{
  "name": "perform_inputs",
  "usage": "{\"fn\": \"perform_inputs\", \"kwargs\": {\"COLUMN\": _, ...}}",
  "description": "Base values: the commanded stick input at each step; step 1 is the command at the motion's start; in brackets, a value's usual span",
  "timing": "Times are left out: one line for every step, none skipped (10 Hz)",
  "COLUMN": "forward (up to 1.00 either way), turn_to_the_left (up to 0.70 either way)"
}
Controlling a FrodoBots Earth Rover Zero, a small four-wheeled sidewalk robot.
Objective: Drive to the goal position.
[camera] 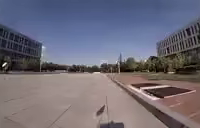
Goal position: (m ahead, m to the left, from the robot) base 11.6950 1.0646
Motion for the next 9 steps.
{"fn": "perform_inputs", "kwargs": {"forward": 0.7, "turn_to_the_left": 0.0}}
{"fn": "perform_inputs", "kwargs": {"forward": 0.7, "turn_to_the_left": 0.0}}
{"fn": "perform_inputs", "kwargs": {"forward": 0.7, "turn_to_the_left": 0.0}}
{"fn": "perform_inputs", "kwargs": {"forward": 0.7, "turn_to_the_left": 0.0}}
{"fn": "perform_inputs", "kwargs": {"forward": 0.7, "turn_to_the_left": 0.0}}
{"fn": "perform_inputs", "kwargs": {"forward": 0.7, "turn_to_the_left": 0.0}}
{"fn": "perform_inputs", "kwargs": {"forward": 0.7, "turn_to_the_left": 0.0}}
{"fn": "perform_inputs", "kwargs": {"forward": 0.7, "turn_to_the_left": 0.0}}
{"fn": "perform_inputs", "kwargs": {"forward": 0.7, "turn_to_the_left": 0.0}}
